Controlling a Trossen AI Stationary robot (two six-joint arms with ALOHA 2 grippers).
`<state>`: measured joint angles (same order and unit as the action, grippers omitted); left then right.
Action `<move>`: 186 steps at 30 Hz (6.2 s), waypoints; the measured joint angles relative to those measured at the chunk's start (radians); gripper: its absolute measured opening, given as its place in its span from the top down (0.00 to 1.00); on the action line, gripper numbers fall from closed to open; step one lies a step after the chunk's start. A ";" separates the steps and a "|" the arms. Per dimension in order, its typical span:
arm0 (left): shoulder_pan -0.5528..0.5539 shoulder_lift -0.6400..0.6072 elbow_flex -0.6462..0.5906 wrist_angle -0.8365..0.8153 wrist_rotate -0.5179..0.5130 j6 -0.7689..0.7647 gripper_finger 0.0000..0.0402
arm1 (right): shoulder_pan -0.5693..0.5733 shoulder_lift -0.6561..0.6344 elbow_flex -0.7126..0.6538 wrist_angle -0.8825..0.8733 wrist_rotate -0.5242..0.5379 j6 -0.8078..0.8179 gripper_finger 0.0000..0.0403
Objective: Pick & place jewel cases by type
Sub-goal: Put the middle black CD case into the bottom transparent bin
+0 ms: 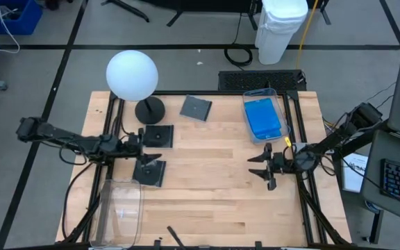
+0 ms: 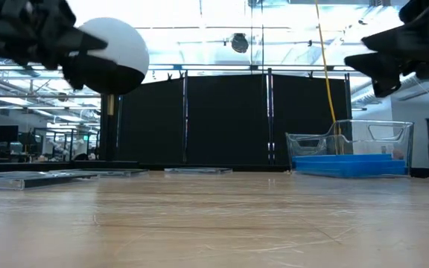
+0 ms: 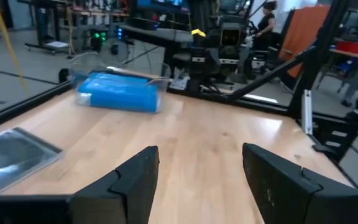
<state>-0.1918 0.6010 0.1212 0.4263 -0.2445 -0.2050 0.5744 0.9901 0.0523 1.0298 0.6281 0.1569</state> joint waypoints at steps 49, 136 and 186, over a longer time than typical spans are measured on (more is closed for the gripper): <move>0.000 -0.222 -0.110 -0.137 -0.019 0.071 0.41 | -1.133 1.069 1.546 -1.336 -0.850 -0.183 0.98; 0.001 -0.222 -0.109 -0.138 -0.019 0.070 0.41 | -0.687 1.359 1.550 -0.917 -0.752 0.127 1.00; 0.001 -0.222 -0.110 -0.138 -0.019 0.070 0.41 | -0.149 1.208 1.544 -1.992 -0.689 0.431 1.00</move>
<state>-0.1911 0.3791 0.0116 0.2882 -0.2634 -0.1349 0.4255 2.1979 1.5967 -0.9627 -0.0606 0.5882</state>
